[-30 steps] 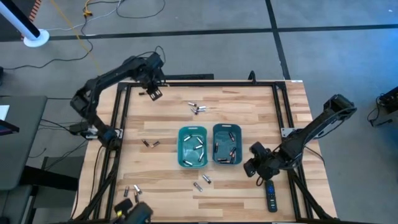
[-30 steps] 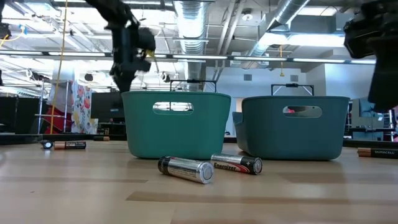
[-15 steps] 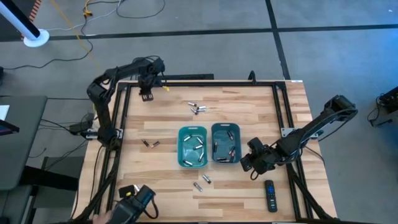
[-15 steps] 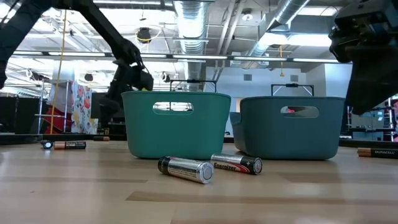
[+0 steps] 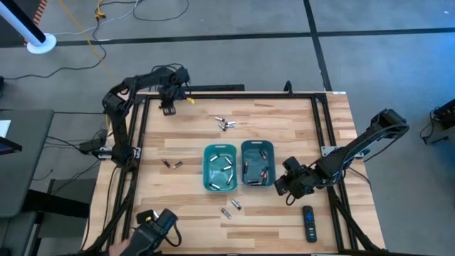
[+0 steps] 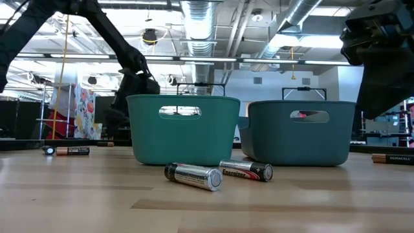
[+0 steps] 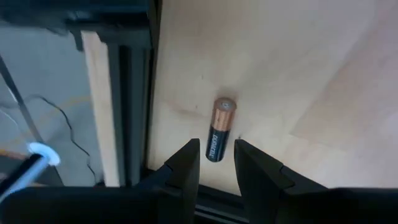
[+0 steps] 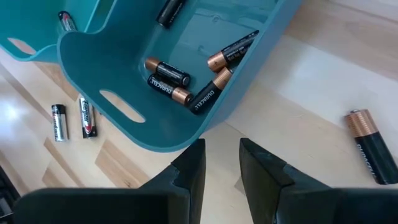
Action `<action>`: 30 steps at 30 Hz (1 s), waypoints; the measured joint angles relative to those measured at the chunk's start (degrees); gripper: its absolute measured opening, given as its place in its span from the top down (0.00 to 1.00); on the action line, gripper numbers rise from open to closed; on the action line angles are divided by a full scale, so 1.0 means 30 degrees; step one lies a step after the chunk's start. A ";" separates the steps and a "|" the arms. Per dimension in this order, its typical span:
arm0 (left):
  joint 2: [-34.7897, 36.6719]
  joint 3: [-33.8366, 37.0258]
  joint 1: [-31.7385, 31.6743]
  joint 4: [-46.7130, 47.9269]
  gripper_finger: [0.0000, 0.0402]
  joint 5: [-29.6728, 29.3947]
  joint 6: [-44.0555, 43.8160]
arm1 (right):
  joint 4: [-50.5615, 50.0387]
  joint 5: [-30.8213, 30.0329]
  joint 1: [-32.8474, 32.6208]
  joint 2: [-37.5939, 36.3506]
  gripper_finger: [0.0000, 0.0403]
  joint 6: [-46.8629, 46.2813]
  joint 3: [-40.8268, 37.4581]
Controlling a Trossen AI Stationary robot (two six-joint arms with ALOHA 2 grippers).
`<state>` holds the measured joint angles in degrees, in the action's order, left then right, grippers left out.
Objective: Sort batteries
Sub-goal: Put the black battery into the blue bin
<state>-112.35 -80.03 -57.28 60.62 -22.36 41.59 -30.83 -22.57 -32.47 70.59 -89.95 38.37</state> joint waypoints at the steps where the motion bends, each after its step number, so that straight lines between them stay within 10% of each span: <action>1: -0.0169 0.0007 -0.0082 0.0101 0.76 -0.0011 -0.0506 | 0.0007 0.0000 0.0000 0.0000 0.71 0.0000 0.0000; 30: -0.3091 -0.0037 -0.0415 0.1784 0.91 0.0495 -0.5053 | 0.0480 -0.0001 -0.0022 0.0000 0.71 0.0000 0.0000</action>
<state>-121.62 -80.14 -58.52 65.97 -20.87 26.43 -29.39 -22.57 -32.53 70.59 -89.95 38.37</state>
